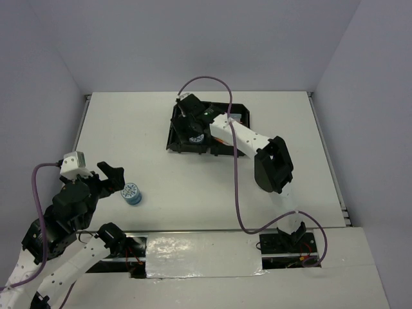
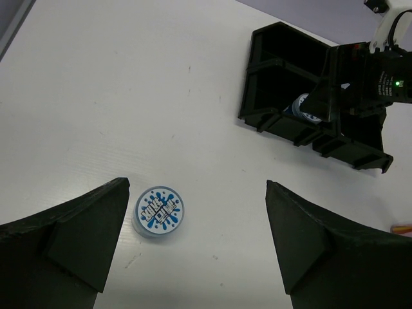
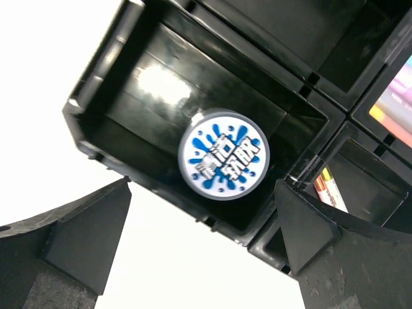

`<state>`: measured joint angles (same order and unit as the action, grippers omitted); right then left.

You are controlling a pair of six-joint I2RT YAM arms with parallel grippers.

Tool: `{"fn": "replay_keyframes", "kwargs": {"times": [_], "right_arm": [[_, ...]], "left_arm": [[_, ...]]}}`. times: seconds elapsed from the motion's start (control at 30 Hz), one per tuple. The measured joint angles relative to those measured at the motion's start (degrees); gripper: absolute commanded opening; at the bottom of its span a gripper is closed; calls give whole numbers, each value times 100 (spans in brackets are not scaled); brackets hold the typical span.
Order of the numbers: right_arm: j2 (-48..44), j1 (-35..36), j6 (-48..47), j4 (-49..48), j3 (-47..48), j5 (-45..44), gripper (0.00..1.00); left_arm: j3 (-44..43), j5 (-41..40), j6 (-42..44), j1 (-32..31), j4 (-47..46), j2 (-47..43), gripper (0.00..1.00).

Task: Sort the stationery into containers
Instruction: Place the stationery in the storage box, then pick up the stationery from the center of the board.

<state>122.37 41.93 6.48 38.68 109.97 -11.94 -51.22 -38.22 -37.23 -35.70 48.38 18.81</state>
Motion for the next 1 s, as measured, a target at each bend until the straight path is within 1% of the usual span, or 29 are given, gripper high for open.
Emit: {"fn": "replay_keyframes", "kwargs": {"times": [0.17,0.27,0.4,0.47,0.57,0.67,0.8,1.0], "right_arm": [[-225,186,59,-24,20,2,100],[-601,498,179,-205,-409,55,100],[-997,1451,415,-634,-979,157,100],[-999,2006,507,-841,-1045,280,100],[-890,2723,542,-1161,-1040,457,100],[-595,3136,448,-1464,-868,592,100],[122,3237,319,-1620,-326,662,100],[761,3202,120,-1735,-197,538,100]], "left_arm": [[0,-114,-63,0,39,-15,99],[-4,-415,-286,4,254,-133,99],[-52,-826,-675,94,612,-472,99],[-76,-951,-802,140,704,-669,99],[-109,-1088,-911,181,782,-946,99],[-136,-1158,-970,181,839,-1067,99],[-140,-1172,-973,181,874,-1082,99],[-140,-1165,-964,181,866,-1091,99]]}}
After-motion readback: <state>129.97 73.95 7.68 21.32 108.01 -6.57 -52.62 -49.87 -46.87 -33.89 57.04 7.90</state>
